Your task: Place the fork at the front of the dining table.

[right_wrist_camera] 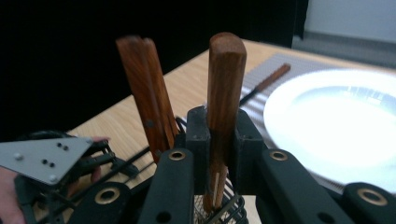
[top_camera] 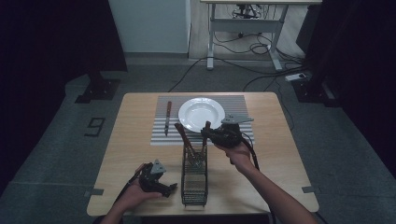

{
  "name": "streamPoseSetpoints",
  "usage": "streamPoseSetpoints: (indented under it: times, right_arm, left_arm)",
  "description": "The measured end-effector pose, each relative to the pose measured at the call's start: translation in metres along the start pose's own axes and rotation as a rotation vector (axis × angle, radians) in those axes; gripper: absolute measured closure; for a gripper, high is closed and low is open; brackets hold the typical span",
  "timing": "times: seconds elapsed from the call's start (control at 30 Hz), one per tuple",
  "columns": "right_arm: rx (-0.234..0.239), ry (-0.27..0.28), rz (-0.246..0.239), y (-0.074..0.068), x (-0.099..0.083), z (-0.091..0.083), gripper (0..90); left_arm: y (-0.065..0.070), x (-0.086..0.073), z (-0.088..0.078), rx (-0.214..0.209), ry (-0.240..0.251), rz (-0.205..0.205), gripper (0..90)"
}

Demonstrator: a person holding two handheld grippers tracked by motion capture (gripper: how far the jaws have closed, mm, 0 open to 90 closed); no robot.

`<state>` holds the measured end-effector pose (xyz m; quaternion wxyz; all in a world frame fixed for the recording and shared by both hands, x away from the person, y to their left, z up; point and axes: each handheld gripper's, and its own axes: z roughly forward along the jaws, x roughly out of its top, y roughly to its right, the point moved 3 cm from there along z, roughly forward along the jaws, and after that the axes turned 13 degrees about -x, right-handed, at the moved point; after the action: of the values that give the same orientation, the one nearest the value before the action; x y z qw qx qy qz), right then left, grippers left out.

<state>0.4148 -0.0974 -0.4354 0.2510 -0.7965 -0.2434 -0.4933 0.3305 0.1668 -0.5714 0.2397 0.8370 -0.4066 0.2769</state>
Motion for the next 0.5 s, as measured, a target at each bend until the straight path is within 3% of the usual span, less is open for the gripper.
streamPoseSetpoints:
  times: [0.37,0.5]
  right_arm:
    - [0.018,0.165,-0.005,-0.004,0.035,-0.047,80.5]
    - [0.017,0.191,-0.010,-0.005,0.039,-0.055,80.6]
  left_arm:
    - [0.000,0.000,0.000,0.001,0.000,0.002,0.0]
    - [0.000,0.000,0.000,0.001,0.000,0.002,0.0]
